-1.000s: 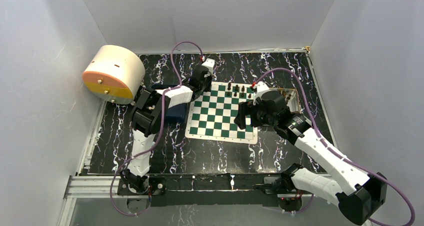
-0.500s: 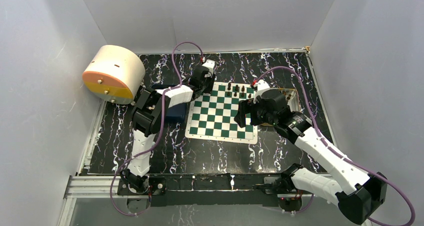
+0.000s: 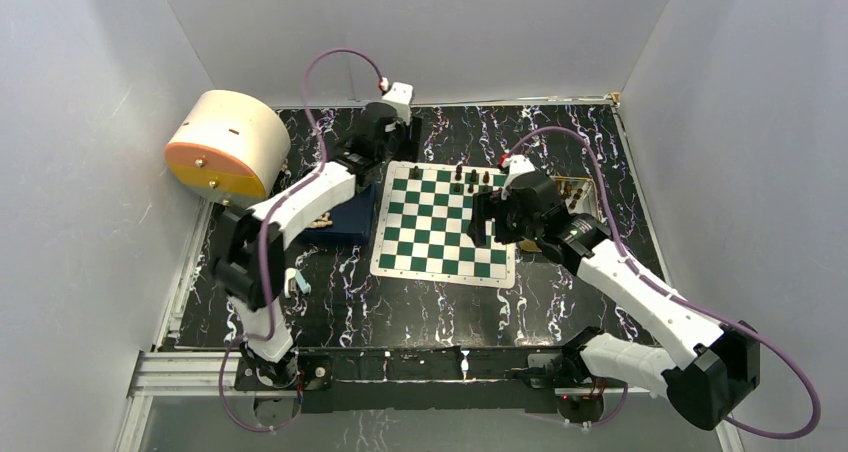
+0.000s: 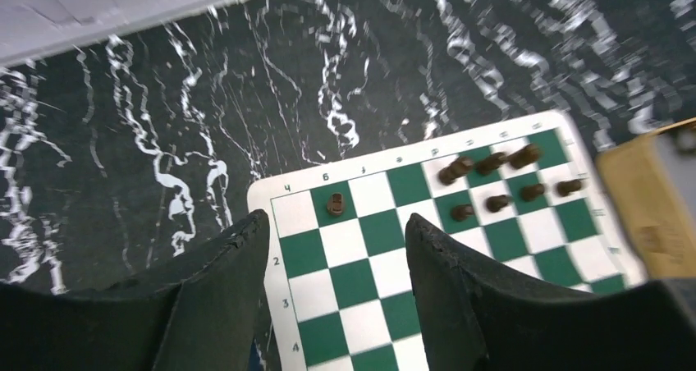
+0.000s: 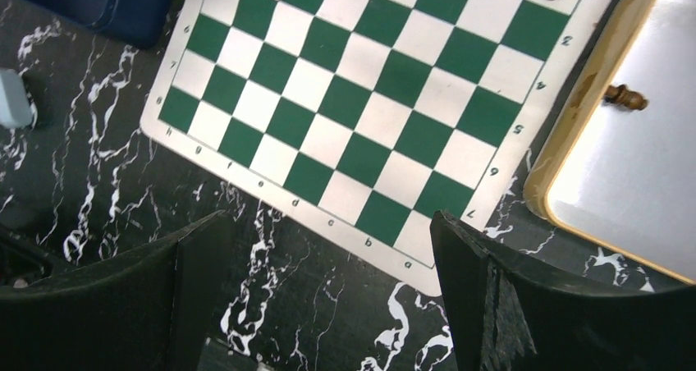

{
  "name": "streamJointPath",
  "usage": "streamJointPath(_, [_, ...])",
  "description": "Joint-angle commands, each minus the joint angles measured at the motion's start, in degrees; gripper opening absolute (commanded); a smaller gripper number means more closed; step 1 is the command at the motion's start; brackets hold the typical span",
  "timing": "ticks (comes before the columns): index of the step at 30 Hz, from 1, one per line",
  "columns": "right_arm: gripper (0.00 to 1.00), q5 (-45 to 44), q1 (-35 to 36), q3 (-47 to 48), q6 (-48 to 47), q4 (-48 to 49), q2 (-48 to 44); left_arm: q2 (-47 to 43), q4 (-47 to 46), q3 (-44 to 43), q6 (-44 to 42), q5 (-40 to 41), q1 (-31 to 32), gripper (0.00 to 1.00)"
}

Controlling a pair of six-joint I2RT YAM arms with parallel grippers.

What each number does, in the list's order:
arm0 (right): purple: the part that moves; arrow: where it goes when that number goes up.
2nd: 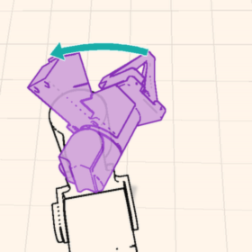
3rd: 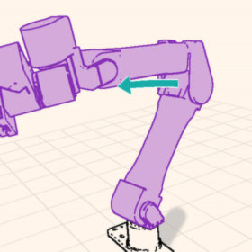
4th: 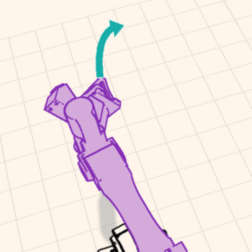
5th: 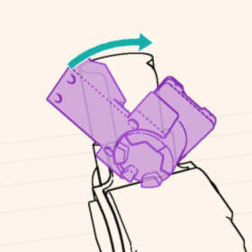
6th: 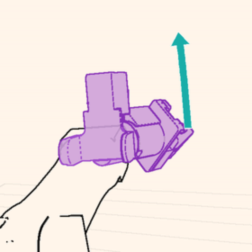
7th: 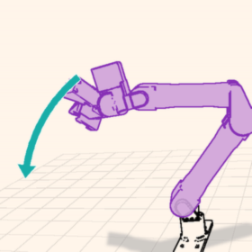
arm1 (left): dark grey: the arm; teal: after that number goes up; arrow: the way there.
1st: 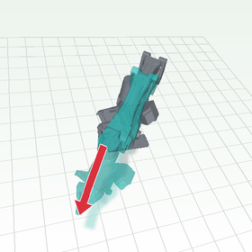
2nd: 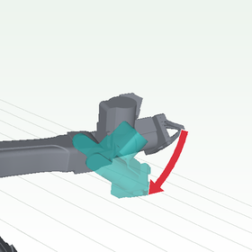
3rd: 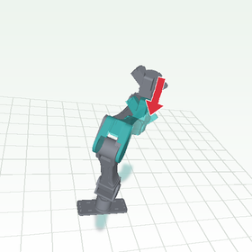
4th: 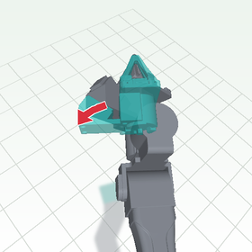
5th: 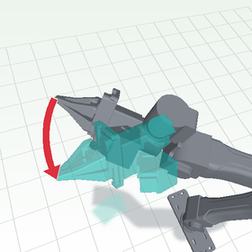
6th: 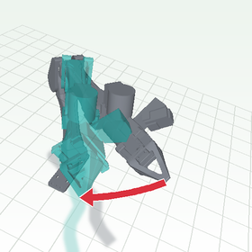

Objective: Set up the chess pieces on the board
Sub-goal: Pick up the chess piece from the storage box.

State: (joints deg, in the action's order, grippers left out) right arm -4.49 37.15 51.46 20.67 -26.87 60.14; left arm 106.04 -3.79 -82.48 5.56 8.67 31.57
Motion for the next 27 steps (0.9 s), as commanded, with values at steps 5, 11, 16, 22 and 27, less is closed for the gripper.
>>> streamJointPath(5, [0.99, -9.12, 0.00, 7.63, 1.49, 1.04, 5.00, -21.87, 9.22, 11.55, 5.93, -1.65, -0.37, 0.75])
streamJointPath(11, [0.99, -9.43, -1.38, 10.07, 2.42, 0.85, 8.57, -33.18, 15.08, 24.27, 5.95, -2.40, -0.45, 0.88])
streamJointPath(16, [0.99, -9.42, -6.64, 12.10, 6.81, -1.13, 11.75, -39.84, 18.00, 32.31, 3.98, 1.81, -0.44, 0.89])
streamJointPath(22, [0.99, -2.61, -18.30, 11.86, 14.01, -2.28, 13.75, -45.52, 15.99, 38.66, 1.43, 6.71, -0.45, 0.90])
streamJointPath(27, [0.99, -4.15, -25.70, 10.57, 26.42, -2.82, 14.65, -47.83, 14.17, 40.75, 1.38, 7.29, -0.43, 0.90])
